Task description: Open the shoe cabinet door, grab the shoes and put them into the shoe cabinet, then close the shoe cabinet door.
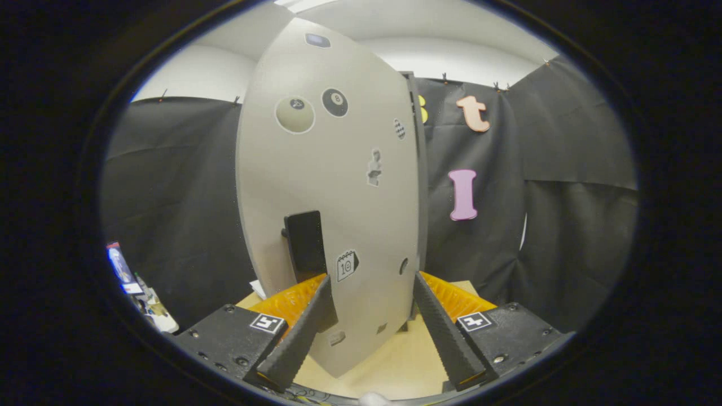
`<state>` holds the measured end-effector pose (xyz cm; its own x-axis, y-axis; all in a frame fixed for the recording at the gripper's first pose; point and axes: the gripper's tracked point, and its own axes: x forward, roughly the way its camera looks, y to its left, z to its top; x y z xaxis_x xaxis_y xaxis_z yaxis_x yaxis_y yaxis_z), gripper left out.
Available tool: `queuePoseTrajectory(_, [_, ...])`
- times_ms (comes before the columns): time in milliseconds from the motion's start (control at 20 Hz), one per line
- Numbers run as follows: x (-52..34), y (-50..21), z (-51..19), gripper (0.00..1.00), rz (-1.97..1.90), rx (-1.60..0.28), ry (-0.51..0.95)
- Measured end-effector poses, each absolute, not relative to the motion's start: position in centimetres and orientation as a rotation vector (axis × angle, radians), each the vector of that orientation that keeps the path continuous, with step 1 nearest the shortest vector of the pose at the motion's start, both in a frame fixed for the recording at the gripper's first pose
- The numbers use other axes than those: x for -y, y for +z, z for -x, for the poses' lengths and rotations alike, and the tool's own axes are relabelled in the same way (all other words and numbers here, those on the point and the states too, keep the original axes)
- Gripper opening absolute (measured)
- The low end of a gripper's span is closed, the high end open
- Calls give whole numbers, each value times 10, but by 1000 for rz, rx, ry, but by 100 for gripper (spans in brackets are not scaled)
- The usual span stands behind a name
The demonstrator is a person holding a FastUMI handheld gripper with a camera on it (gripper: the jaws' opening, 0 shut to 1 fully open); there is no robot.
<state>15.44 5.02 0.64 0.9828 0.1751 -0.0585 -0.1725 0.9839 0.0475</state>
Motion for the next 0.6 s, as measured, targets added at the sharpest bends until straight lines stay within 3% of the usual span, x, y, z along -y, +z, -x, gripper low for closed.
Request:
queuePoseTrajectory(200, [-95,-3,-168,98,-57,-105,239])
queuePoseTrajectory(600, [-117,2,-171,98,-37,-89,205])
